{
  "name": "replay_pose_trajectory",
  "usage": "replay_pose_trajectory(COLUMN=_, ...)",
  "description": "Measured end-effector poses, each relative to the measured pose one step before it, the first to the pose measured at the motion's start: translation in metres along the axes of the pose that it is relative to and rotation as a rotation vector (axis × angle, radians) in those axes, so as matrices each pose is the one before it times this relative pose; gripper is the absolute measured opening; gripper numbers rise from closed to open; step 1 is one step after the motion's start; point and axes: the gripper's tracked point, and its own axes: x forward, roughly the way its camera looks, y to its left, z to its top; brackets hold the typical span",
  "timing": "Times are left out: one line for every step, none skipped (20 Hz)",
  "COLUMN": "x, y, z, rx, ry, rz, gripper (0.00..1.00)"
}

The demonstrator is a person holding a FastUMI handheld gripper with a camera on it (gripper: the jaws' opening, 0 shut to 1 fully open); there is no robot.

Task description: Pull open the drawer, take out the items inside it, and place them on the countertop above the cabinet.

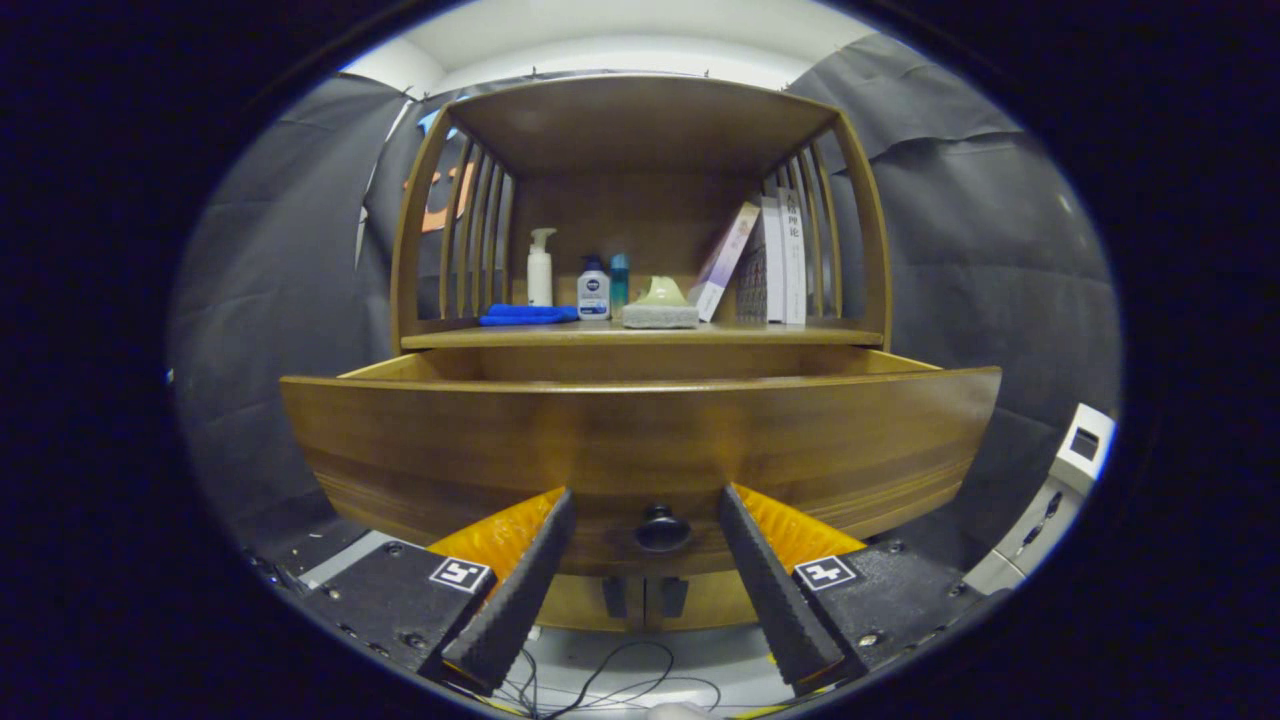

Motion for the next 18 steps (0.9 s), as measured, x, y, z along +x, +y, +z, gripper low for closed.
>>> replay_pose_trajectory(x=0.00402, y=0.00010, z=0.00075, rx=0.00315, ry=0.00164, rz=-0.00040, gripper=0.96)
replay_pose_trajectory(x=0.00323, y=0.00046, z=0.00103, rx=0.00020, ry=0.00077, rz=-0.00111, gripper=0.96)
replay_pose_trajectory(x=0.00280, y=-0.00054, z=0.00060, rx=-0.00185, ry=-0.00033, rz=-0.00183, gripper=0.96)
replay_pose_trajectory(x=0.00325, y=0.00050, z=0.00224, rx=-0.00099, ry=-0.00415, rz=-0.00120, gripper=0.96)
replay_pose_trajectory(x=0.00317, y=0.00043, z=0.00354, rx=-0.00322, ry=-0.00810, rz=-0.00037, gripper=0.96)
replay_pose_trajectory(x=0.00402, y=0.00044, z=0.00046, rx=-0.00056, ry=0.00130, rz=-0.00118, gripper=0.96)
replay_pose_trajectory(x=0.00286, y=0.00022, z=-0.00103, rx=0.00055, ry=0.00484, rz=0.00051, gripper=0.96)
replay_pose_trajectory(x=0.00480, y=0.00015, z=0.00416, rx=0.00298, ry=-0.00189, rz=0.00086, gripper=0.96)
replay_pose_trajectory(x=0.00324, y=0.00057, z=-0.00170, rx=0.00493, ry=0.00534, rz=0.00065, gripper=0.96)
replay_pose_trajectory(x=0.00297, y=0.00023, z=0.00096, rx=0.00301, ry=0.00403, rz=0.00039, gripper=0.96)
replay_pose_trajectory(x=0.00321, y=0.00074, z=0.00154, rx=0.00048, ry=0.00133, rz=-0.00158, gripper=0.96)
replay_pose_trajectory(x=0.00352, y=0.00064, z=0.00002, rx=-0.00016, ry=0.00476, rz=0.00019, gripper=0.96)
replay_pose_trajectory(x=0.00401, y=0.00012, z=0.00094, rx=-0.00160, ry=0.00474, rz=-0.00086, gripper=0.96)
replay_pose_trajectory(x=0.00507, y=-0.00095, z=0.00150, rx=-0.00074, ry=0.00128, rz=-0.00069, gripper=0.96)
replay_pose_trajectory(x=0.00455, y=0.00022, z=0.00161, rx=0.00172, ry=0.00125, rz=0.00118, gripper=0.96)
replay_pose_trajectory(x=0.00443, y=0.00052, z=0.00008, rx=-0.00021, ry=0.00133, rz=0.00015, gripper=0.96)
replay_pose_trajectory(x=0.00413, y=0.00029, z=0.00123, rx=-0.00107, ry=0.00249, rz=-0.00064, gripper=0.96)
replay_pose_trajectory(x=0.00416, y=0.00005, z=0.00086, rx=-0.00078, ry=0.00181, rz=-0.00092, gripper=0.96)
